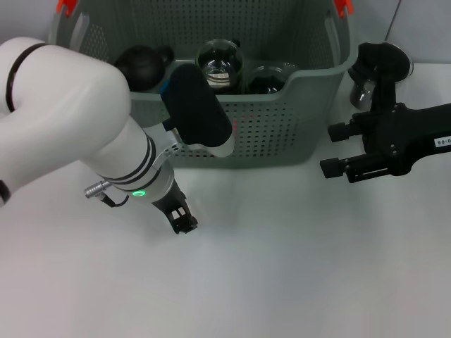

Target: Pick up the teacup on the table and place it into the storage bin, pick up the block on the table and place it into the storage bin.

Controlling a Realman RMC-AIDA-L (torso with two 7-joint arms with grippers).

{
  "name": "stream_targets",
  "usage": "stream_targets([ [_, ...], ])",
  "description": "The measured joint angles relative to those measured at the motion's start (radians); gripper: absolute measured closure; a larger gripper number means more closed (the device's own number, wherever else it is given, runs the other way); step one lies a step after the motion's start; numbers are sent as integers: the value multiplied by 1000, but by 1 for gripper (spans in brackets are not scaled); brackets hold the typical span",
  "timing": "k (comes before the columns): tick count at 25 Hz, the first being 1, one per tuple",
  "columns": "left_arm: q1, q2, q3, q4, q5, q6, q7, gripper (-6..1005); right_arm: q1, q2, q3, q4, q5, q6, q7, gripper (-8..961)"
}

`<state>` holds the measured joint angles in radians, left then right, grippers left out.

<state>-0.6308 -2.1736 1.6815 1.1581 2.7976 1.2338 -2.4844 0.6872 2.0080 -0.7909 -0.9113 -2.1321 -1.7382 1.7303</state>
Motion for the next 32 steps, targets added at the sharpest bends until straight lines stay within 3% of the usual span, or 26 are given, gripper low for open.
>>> stream_targets([
  [3, -12, 0, -4, -14, 0, 6, -2, 573, -1, 0, 0, 0, 1, 1, 0, 135],
  [13, -4, 1, -9, 64, -4, 67, -1, 563, -2, 0, -1, 0, 2, 2, 0, 133],
  [20, 29, 1, -86, 274, -37, 254, 14, 556, 0, -4, -1, 0, 1, 1, -1, 134],
  [23, 59, 2, -198, 422, -128, 363, 46, 553, 2, -5, -1, 0, 2, 1, -1, 134],
  [26, 64, 4, -391, 540, -292, 473, 89, 550, 3, -7, -1, -3, 2, -3, -6, 135],
  [32, -28, 24, -729, 563, -473, 535, 151, 544, 4, -8, -3, -4, 4, -7, -11, 135],
])
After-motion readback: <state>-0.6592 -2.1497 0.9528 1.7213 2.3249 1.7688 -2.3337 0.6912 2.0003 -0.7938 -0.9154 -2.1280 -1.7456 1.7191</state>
